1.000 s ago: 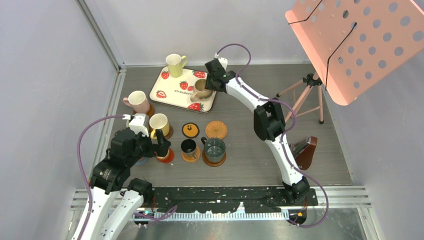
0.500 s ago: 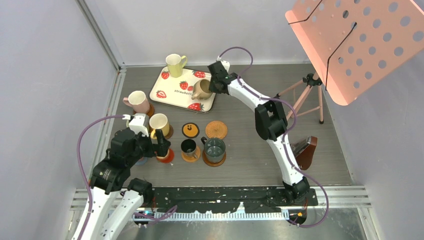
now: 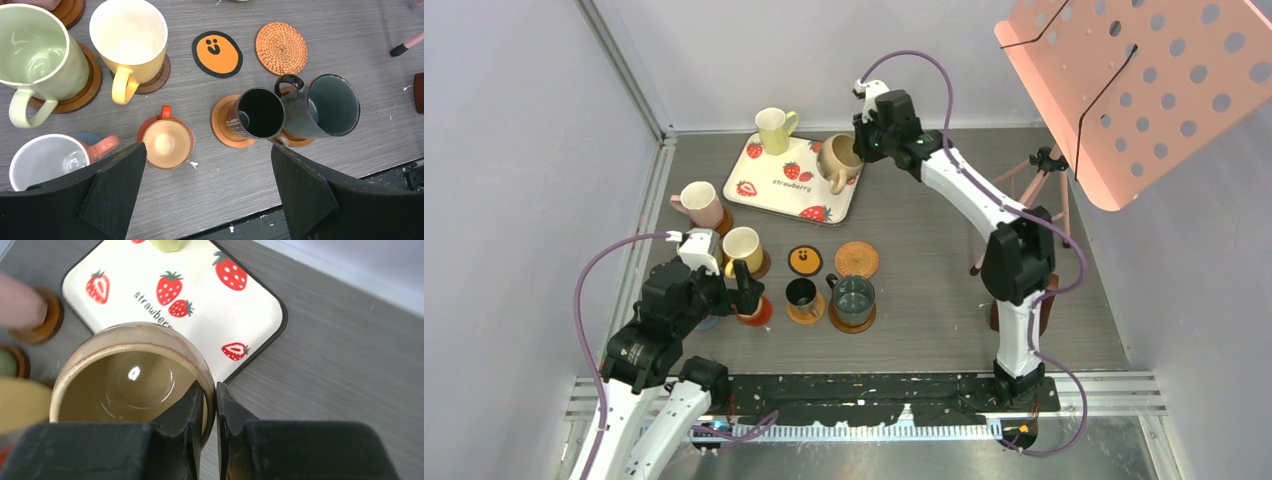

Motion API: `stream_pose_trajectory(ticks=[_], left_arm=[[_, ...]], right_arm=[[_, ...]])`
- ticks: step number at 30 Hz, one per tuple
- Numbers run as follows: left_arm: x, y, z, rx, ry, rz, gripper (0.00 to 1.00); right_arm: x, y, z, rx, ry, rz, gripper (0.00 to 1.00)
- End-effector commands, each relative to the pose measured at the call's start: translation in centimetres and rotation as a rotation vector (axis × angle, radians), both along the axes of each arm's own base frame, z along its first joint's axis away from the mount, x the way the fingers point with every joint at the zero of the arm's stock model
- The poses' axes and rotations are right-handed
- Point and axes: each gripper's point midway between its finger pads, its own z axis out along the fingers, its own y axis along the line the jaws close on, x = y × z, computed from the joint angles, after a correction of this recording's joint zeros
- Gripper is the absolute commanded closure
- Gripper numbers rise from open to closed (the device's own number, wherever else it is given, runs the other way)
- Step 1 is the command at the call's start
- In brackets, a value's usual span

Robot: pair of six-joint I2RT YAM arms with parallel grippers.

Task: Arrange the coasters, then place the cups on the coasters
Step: Pick up the cup from the tray, then place the cup on the coaster.

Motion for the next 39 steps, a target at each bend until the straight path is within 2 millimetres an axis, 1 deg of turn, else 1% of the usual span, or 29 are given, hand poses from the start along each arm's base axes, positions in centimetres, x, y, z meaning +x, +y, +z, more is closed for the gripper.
stream_pose_trajectory(ticks=[1, 3, 5, 6, 7, 8, 12, 14, 15, 16, 17, 18, 21, 22, 24, 26, 31, 32, 33, 34, 35, 36, 37, 38, 39], left_arm=[[0.2, -0.1, 0.4, -0.013, -0.023, 0.003, 0.01], [0.2, -0.1, 0.3, -0.011, -0.019, 0.003, 0.01], [0.2, -0.1, 0.3, -0.009, -0.016, 0.003, 0.01], [0.3, -0.1, 0.2, -0.007, -0.012, 0.003, 0.01], [0.3, -0.1, 0.2, -0.007, -0.010, 0.002, 0.01], [0.3, -0.1, 0.2, -0.006, -0.009, 0.003, 0.01], [0.5, 0.0, -0.1, 0.005, 0.005, 0.010, 0.01], [0.7, 0.1, -0.2, 0.010, 0.011, 0.016, 0.01], [0.7, 0.1, -0.2, 0.012, 0.013, 0.018, 0.01], [0.7, 0.1, -0.3, 0.013, 0.016, 0.018, 0.01], [0.7, 0.1, -0.3, 0.014, 0.019, 0.019, 0.01], [0.8, 0.5, -0.4, 0.025, 0.017, 0.039, 0.01], [0.9, 1.1, -0.2, 0.040, 0.008, 0.069, 0.01], [0.9, 1.2, -0.1, 0.042, 0.003, 0.076, 0.01], [0.9, 1.5, 0.1, 0.045, -0.009, 0.091, 0.01], [0.9, 1.9, 0.3, 0.048, -0.023, 0.107, 0.01], [0.6, 2.7, 0.9, 0.058, -0.052, 0.144, 0.01], [0.6, 2.8, 1.0, 0.056, -0.058, 0.146, 0.01], [0.6, 2.8, 1.2, 0.056, -0.063, 0.147, 0.01], [0.5, 2.9, 1.3, 0.056, -0.068, 0.147, 0.01], [0.5, 2.9, 1.5, 0.056, -0.075, 0.150, 0.01], [0.5, 3.0, 1.5, 0.058, -0.078, 0.151, 0.01], [0.4, 3.1, 1.6, 0.062, -0.079, 0.152, 0.01], [0.4, 3.2, 1.5, 0.070, -0.080, 0.151, 0.01], [0.4, 3.2, 1.4, 0.073, -0.080, 0.149, 0.01]], right_arm=[[-3.0, 1.0, 8.4, -0.087, -0.370, 0.382, 0.95], [-3.8, 0.5, 8.7, -0.138, -0.406, 0.438, 0.95], [-4.2, -0.3, 8.8, -0.169, -0.413, 0.478, 0.95], [-4.1, -0.8, 8.9, -0.177, -0.412, 0.487, 0.95], [-4.6, -0.9, 8.7, -0.191, -0.410, 0.534, 0.95], [-4.6, -1.4, 8.5, -0.205, -0.407, 0.549, 0.95], [-5.3, -2.3, 7.0, -0.324, -0.399, 0.648, 0.95], [-5.5, -2.4, 5.6, -0.367, -0.368, 0.700, 0.95], [-6.0, -2.5, 4.8, -0.394, -0.353, 0.746, 0.95], [-5.9, -2.6, 4.1, -0.421, -0.357, 0.778, 0.95], [-6.4, -2.6, 3.5, -0.426, -0.338, 0.807, 0.95], [-6.4, -2.6, 2.9, -0.444, -0.339, 0.833, 0.95], [-7.0, -2.3, 1.5, -0.477, -0.329, 0.889, 0.95], [-6.8, -2.4, 1.2, -0.507, -0.338, 0.894, 0.95], [-7.1, -2.2, -0.1, -0.550, -0.330, 0.915, 0.95], [-7.6, -1.8, -0.7, -0.572, -0.332, 0.941, 0.95], [-9.8, 0.1, -1.8, -0.599, -0.356, 1.025, 0.95], [-10.3, 0.5, -2.5, -0.618, -0.356, 1.034, 0.95], [-10.4, 0.7, -2.5, -0.628, -0.369, 1.039, 0.95], [-10.8, 1.0, -3.2, -0.641, -0.370, 1.045, 0.95], [-10.9, 1.1, -3.1, -0.647, -0.379, 1.042, 0.95], [-11.1, 1.4, -3.6, -0.647, -0.385, 1.046, 0.95], [-11.0, 1.6, -3.3, -0.646, -0.404, 1.037, 0.95], [-11.4, 1.7, -3.9, -0.645, -0.397, 1.044, 0.95], [-11.4, 1.9, -3.7, -0.644, -0.412, 1.039, 0.95]])
